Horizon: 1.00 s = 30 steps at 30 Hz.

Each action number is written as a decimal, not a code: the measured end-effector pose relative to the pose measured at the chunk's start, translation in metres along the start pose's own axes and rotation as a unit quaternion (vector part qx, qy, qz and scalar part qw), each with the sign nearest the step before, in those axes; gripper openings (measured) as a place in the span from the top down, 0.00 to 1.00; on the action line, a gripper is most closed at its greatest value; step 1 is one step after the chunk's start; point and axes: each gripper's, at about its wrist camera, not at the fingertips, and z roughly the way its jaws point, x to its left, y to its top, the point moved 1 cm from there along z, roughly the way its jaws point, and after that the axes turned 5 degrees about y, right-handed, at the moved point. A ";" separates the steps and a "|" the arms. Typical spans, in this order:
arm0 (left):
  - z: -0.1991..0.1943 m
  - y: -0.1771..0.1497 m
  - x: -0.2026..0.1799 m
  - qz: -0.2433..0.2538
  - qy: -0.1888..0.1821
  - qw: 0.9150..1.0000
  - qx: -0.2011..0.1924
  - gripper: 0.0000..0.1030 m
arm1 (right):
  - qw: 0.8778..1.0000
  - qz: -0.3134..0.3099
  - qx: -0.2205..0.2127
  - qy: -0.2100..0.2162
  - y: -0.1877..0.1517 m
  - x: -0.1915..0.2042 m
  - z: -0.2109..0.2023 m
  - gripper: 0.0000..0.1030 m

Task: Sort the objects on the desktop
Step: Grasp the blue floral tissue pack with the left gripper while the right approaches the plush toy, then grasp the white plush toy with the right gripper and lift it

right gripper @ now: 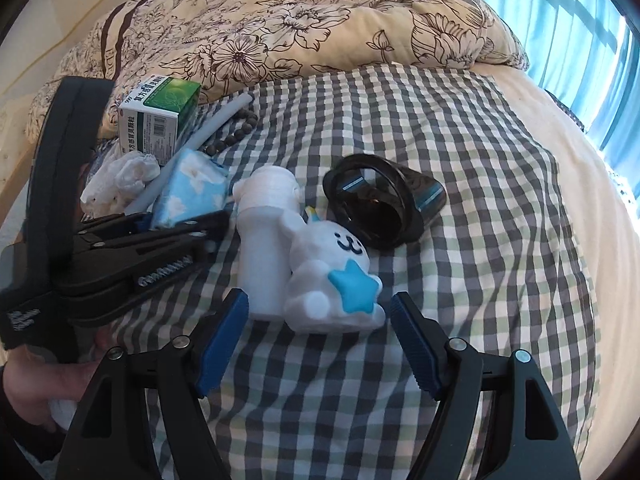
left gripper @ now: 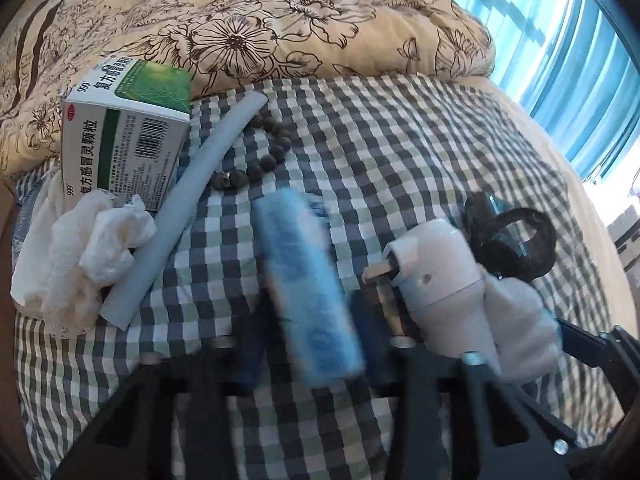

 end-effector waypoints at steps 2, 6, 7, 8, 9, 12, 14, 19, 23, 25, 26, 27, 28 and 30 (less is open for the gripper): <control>-0.002 0.001 0.006 -0.004 0.000 1.000 0.001 0.76 | 1.000 -0.001 -0.001 0.000 0.003 0.002 0.002 0.29; -0.010 0.001 0.020 -0.003 0.012 1.000 -0.008 0.78 | 1.000 -0.002 -0.003 -0.003 0.007 0.006 0.007 0.29; -0.011 0.000 0.024 -0.002 0.017 1.000 -0.009 0.78 | 1.000 0.000 -0.003 -0.003 0.007 0.006 0.008 0.29; -0.012 -0.001 0.028 -0.004 0.021 1.000 -0.010 0.78 | 1.000 0.003 -0.004 -0.004 0.008 0.006 0.009 0.29; -0.014 -0.003 0.033 -0.006 0.023 1.000 -0.009 0.80 | 1.000 0.006 -0.005 -0.005 0.009 0.006 0.009 0.29; -0.019 -0.007 0.048 -0.018 0.030 0.999 -0.009 0.80 | 1.000 0.015 -0.008 -0.007 0.010 0.005 0.009 0.34; -0.025 -0.011 0.058 -0.025 0.034 0.999 -0.011 0.80 | 1.000 0.021 -0.008 -0.008 0.010 0.004 0.008 0.42; -0.036 -0.013 0.071 -0.039 0.038 0.998 -0.018 0.80 | 0.999 0.049 -0.002 -0.001 0.003 -0.005 0.006 0.54; -0.046 -0.014 0.074 -0.041 0.041 0.998 -0.024 0.80 | 0.999 0.050 0.002 -0.004 -0.002 -0.003 0.004 0.54; -0.052 -0.016 0.074 -0.041 0.040 0.998 -0.026 0.80 | 0.999 0.041 0.008 -0.010 -0.003 0.000 0.007 0.54; -0.055 -0.017 0.074 -0.041 0.039 0.998 -0.028 0.80 | 0.999 0.040 0.009 -0.012 -0.003 0.000 0.007 0.54; -0.059 -0.017 0.074 -0.041 0.039 0.998 -0.029 0.80 | 0.999 0.041 0.007 -0.013 -0.003 0.000 0.007 0.54; -0.062 -0.017 0.074 -0.040 0.039 0.998 -0.031 0.80 | 0.999 0.041 0.007 -0.015 -0.003 0.001 0.008 0.54; -0.069 -0.018 0.074 -0.040 0.040 0.998 -0.035 0.80 | 0.999 0.029 0.011 -0.029 -0.002 0.004 0.012 0.52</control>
